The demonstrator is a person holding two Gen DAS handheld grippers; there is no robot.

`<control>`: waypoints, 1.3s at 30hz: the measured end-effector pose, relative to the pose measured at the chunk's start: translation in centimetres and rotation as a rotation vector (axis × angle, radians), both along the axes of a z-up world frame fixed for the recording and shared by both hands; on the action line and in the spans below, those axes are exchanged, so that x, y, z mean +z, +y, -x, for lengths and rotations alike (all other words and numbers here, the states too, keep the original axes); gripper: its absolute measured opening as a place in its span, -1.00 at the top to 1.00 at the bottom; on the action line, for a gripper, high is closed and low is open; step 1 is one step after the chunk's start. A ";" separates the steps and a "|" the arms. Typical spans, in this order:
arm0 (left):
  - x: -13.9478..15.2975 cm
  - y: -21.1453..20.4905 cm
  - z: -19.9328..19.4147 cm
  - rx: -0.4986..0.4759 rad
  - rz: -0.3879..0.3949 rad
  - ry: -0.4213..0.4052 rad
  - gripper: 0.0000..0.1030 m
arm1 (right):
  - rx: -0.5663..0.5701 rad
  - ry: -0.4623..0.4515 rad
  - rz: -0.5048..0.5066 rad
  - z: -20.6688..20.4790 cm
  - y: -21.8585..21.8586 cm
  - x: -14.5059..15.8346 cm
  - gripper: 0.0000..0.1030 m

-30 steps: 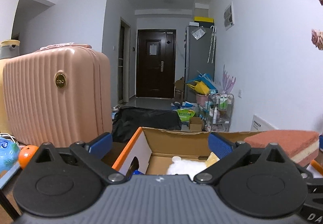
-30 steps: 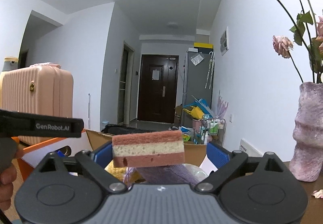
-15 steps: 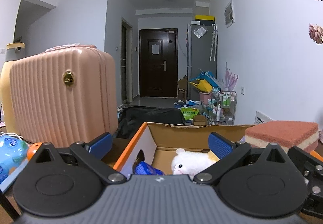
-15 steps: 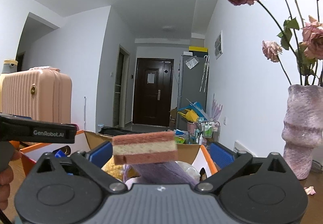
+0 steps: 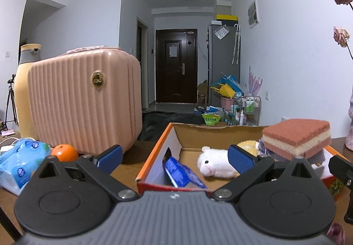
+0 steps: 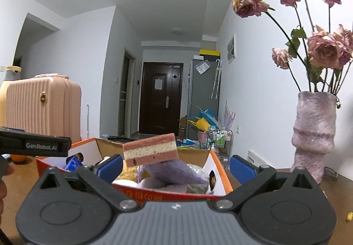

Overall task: Organize soft objects
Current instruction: 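Lower the layered sponge into the box and open the right gripper, then withdraw both tools toward the blue plush and pink scrunchie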

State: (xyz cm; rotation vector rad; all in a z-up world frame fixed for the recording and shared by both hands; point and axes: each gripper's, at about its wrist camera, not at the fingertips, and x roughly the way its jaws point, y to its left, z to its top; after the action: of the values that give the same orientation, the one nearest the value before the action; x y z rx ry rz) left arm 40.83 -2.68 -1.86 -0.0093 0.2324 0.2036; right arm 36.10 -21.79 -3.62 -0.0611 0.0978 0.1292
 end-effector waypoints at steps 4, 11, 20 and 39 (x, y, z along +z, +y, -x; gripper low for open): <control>0.0 0.4 1.4 -0.004 0.005 0.010 -1.00 | -0.015 0.014 0.009 1.3 0.1 -0.1 -1.00; -0.2 0.9 3.9 -0.018 0.011 0.037 -1.00 | -0.025 0.036 0.006 3.8 0.2 -0.2 -1.00; -0.4 2.4 6.7 -0.041 0.031 0.086 -1.00 | -0.043 0.113 0.031 6.6 0.9 -0.6 -1.00; -1.1 5.4 11.2 -0.103 0.023 0.162 -1.00 | -0.075 0.399 0.005 6.7 4.1 -2.0 -1.00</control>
State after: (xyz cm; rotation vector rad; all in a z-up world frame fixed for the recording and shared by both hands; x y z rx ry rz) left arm 29.63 2.77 -2.95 -0.0040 0.3959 0.0992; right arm 29.38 -17.72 -5.67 -0.0360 0.4979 0.0652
